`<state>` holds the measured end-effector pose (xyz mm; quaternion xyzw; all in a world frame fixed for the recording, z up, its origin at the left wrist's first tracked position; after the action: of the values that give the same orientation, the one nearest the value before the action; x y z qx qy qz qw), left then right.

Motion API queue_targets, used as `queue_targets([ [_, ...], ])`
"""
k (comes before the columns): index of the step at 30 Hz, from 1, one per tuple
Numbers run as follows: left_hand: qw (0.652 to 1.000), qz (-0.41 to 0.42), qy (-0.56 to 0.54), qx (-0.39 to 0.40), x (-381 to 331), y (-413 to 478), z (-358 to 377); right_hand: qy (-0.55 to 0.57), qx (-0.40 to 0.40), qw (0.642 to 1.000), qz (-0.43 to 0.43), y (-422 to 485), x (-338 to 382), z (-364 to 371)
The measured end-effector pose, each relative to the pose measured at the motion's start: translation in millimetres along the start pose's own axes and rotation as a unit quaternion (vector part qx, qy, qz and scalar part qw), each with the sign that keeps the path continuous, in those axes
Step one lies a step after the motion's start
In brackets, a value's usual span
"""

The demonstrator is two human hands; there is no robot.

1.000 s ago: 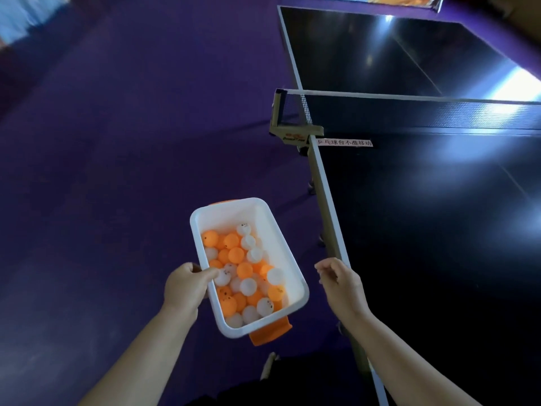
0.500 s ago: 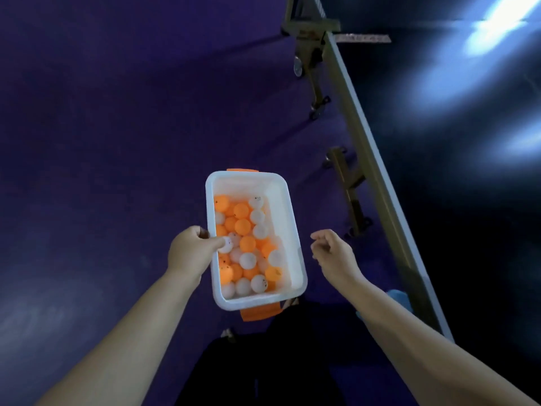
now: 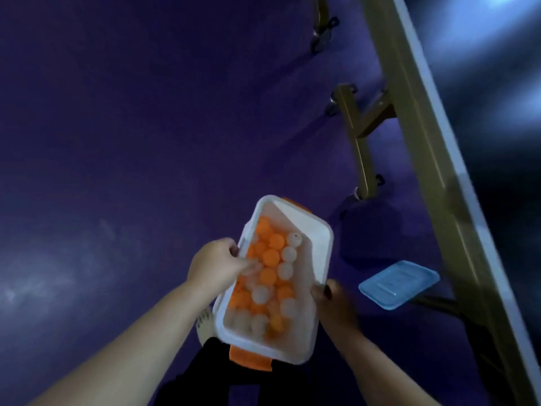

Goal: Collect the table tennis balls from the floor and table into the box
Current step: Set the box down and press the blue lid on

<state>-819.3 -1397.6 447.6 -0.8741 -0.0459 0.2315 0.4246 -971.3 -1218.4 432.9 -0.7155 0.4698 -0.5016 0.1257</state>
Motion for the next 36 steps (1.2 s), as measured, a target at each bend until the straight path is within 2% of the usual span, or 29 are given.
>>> queue_targets([
  [3, 0.999, 0.026, 0.040, -0.013, 1, 58, 72, 0.035, -0.063, 0.996, 0.046, 51, -63, 11],
  [6, 0.998, 0.036, 0.046, -0.010, 9, 115, 132, 0.047, -0.120, 0.990, 0.053, 98, -122, 27],
  [12, 0.988, 0.059, 0.137, -0.027, 43, 210, 218, 0.128, -0.233, 0.960, 0.086, 190, -203, 73],
  [17, 0.998, 0.039, 0.032, -0.047, 60, 267, 269, 0.234, -0.267, 0.927, 0.118, 259, -252, 121],
  [20, 0.994, 0.070, 0.009, -0.082, 60, 302, 291, 0.287, -0.268, 0.911, 0.127, 292, -281, 144],
  [25, 0.986, 0.140, -0.009, -0.094, 56, 347, 320, 0.328, -0.246, 0.908, 0.086, 330, -314, 153],
  [28, 0.979, 0.178, 0.001, -0.102, 57, 364, 330, 0.331, -0.206, 0.921, 0.028, 337, -320, 149],
  [31, 0.973, 0.198, 0.047, -0.110, 53, 373, 329, 0.285, -0.167, 0.943, -0.041, 333, -317, 140],
  [33, 0.961, 0.213, 0.097, -0.145, 47, 370, 328, 0.252, -0.148, 0.953, -0.077, 329, -319, 134],
  [34, 0.949, 0.224, 0.131, -0.179, 42, 367, 330, 0.222, -0.139, 0.960, -0.097, 325, -320, 130],
  [36, 0.912, 0.268, 0.194, -0.241, 29, 352, 339, 0.135, -0.172, 0.966, -0.137, 316, -334, 119],
])
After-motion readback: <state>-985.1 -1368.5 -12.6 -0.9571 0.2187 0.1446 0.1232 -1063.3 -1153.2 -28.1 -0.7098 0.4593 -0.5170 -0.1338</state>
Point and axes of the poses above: each hand's wrist, its own y-axis towards the middle knuckle, its own z-axis out of the palm, x = y × z, the point moved 1 cm from there along y, towards the middle knuckle, and after that the axes turned 13 degrees about -z, right-handed, at the moved point
